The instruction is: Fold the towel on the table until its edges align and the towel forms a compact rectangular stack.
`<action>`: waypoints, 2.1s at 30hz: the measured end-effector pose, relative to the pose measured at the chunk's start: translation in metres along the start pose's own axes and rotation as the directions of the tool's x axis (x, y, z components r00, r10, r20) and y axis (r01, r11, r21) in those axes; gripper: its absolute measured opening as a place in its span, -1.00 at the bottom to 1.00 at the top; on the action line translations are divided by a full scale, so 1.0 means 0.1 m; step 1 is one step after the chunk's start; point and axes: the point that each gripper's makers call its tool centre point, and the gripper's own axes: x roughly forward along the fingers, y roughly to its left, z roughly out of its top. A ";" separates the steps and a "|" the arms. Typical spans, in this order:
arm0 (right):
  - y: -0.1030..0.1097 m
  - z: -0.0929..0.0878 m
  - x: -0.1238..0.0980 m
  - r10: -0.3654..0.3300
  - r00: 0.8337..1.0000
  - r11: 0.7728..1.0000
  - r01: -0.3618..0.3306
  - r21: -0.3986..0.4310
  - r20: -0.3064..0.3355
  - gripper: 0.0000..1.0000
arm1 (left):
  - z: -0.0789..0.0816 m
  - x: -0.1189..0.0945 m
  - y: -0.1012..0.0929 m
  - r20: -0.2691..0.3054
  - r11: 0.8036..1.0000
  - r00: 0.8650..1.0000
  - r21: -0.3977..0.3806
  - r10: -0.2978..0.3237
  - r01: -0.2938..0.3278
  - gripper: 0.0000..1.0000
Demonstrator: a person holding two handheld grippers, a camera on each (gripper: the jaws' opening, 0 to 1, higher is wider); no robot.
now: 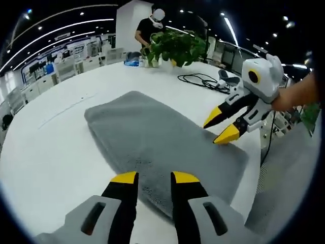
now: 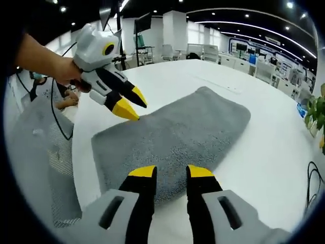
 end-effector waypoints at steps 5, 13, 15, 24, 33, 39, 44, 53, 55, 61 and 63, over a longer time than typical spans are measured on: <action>0.19 -0.04 -0.10 0.064 0.998 0.996 -0.063 -0.064 0.010 -0.63 | 0.00 -0.10 -0.10 -0.002 0.999 1.000 0.044 -0.026 0.026 -0.48; 0.41 -0.13 -0.19 0.134 0.991 0.980 -0.135 -0.149 -0.020 -0.65 | -0.14 -0.20 -0.24 -0.017 0.994 0.998 0.084 -0.062 0.063 -0.49; 0.47 -0.15 -0.20 0.145 0.989 0.978 -0.146 -0.151 -0.015 -0.63 | -0.17 -0.20 -0.28 -0.020 0.993 0.997 0.091 -0.068 0.070 -0.49; 0.57 -0.31 -0.24 0.166 0.985 0.965 -0.174 -0.197 -0.057 -0.61 | -0.31 -0.25 -0.64 -0.054 0.970 0.983 0.165 -0.173 0.180 -0.49; 0.66 -0.45 -0.16 0.174 0.981 0.960 -0.188 -0.209 -0.085 -0.53 | -0.58 -0.26 -0.77 -0.126 0.954 0.972 0.203 -0.197 0.219 -0.43; 0.65 -0.49 -0.14 0.170 0.980 0.953 -0.190 -0.235 -0.102 -0.51 | -0.65 -0.24 -0.78 -0.151 0.948 0.969 0.224 -0.194 0.225 -0.38; 0.66 -0.57 -0.09 0.157 0.978 0.940 -0.191 -0.282 -0.137 -0.49 | -0.69 -0.19 -0.80 -0.174 0.937 0.967 0.262 -0.188 0.230 -0.37; 0.61 -0.60 -0.04 0.119 0.980 0.925 -0.167 -0.342 -0.158 -0.63 | -0.71 -0.16 -0.76 -0.211 0.906 0.964 0.357 -0.160 0.229 -0.49; 0.61 -0.61 -0.04 0.111 0.980 0.917 -0.164 -0.364 -0.162 -0.66 | -0.71 -0.15 -0.75 -0.210 0.907 0.965 0.355 -0.160 0.227 -0.50; 0.58 -0.60 -0.03 0.086 0.984 0.927 -0.137 -0.350 -0.157 -0.79 | -0.69 -0.15 -0.71 -0.192 0.925 0.970 0.320 -0.146 0.203 -0.65; 0.58 -0.59 -0.02 0.095 0.983 0.941 -0.141 -0.307 -0.159 -0.85 | -0.69 -0.15 -0.71 -0.201 0.922 0.969 0.331 -0.141 0.203 -0.72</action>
